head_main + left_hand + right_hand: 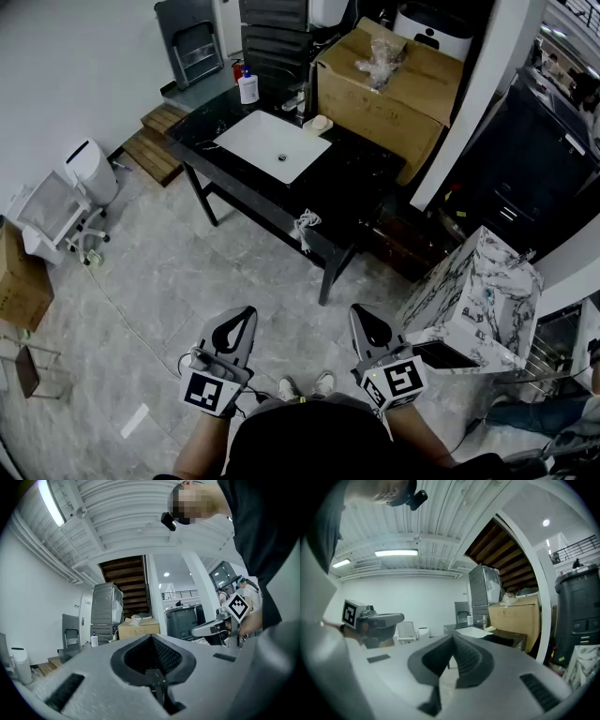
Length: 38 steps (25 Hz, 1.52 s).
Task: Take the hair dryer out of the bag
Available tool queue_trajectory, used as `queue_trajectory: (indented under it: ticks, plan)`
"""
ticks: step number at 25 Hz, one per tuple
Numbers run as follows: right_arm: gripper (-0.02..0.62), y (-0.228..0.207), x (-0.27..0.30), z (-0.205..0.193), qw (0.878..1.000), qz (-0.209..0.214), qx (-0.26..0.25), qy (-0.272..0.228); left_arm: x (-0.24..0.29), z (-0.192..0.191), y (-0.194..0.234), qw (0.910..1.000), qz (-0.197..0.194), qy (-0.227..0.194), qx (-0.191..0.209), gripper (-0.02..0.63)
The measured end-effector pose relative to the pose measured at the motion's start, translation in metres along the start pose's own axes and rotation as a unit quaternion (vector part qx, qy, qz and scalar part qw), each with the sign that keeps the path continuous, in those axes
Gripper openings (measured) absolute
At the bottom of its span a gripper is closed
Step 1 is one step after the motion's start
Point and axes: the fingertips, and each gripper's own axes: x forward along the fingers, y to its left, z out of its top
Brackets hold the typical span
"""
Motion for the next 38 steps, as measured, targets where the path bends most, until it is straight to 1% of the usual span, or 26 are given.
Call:
queue_trajectory:
  ticks: [3,6,10,11,14,18,21,23,29,32,35,38]
  plan:
    - [0.012,0.001,0.000,-0.001,1.000,0.006,-0.004,0.001,0.001,-0.002,-0.006,1.0000,-0.001,0.004,-0.001,0.021]
    - [0.012,-0.001,0.002,0.001,1.000,0.011,-0.003,-0.001,-0.001,-0.004,-0.003,0.9998,0.013,0.006,-0.011,0.021]
    - [0.012,-0.008,0.001,0.002,0.999,0.026,0.036,-0.015,-0.002,-0.005,-0.004,0.9995,0.027,0.007,-0.013,0.021]
    - [0.012,-0.010,0.000,0.000,0.999,0.028,0.039,-0.014,-0.001,-0.006,-0.006,0.9995,0.028,0.009,-0.012,0.021]
    - [0.012,-0.014,-0.002,-0.004,0.999,0.033,0.036,-0.011,0.001,-0.006,-0.013,0.9994,0.032,0.011,-0.009,0.021]
    - [0.012,-0.021,-0.008,-0.017,0.998,0.043,0.048,-0.008,0.005,-0.009,-0.026,0.9993,0.034,0.014,0.000,0.021]
    - [0.012,-0.026,-0.012,-0.030,0.997,0.049,0.062,-0.001,0.005,-0.015,-0.035,0.9988,0.042,0.024,-0.004,0.021]
    - [0.012,-0.028,-0.015,-0.031,0.996,0.056,0.063,-0.001,0.006,-0.019,-0.040,0.9984,0.044,0.033,-0.006,0.021]
    - [0.012,-0.042,-0.013,-0.032,0.996,0.054,0.065,-0.001,0.023,-0.019,-0.045,0.9989,0.034,0.031,-0.003,0.021]
    - [0.013,-0.044,-0.010,-0.038,0.996,0.051,0.065,0.007,0.035,-0.027,-0.043,0.9991,0.024,0.033,-0.008,0.021]
    - [0.012,-0.052,-0.004,-0.045,0.997,0.041,0.066,0.017,0.049,-0.038,-0.041,0.9990,0.007,0.040,-0.017,0.021]
    - [0.012,-0.066,0.009,-0.046,0.997,0.024,0.066,0.022,0.064,-0.041,-0.030,0.9989,-0.002,0.040,-0.022,0.021]
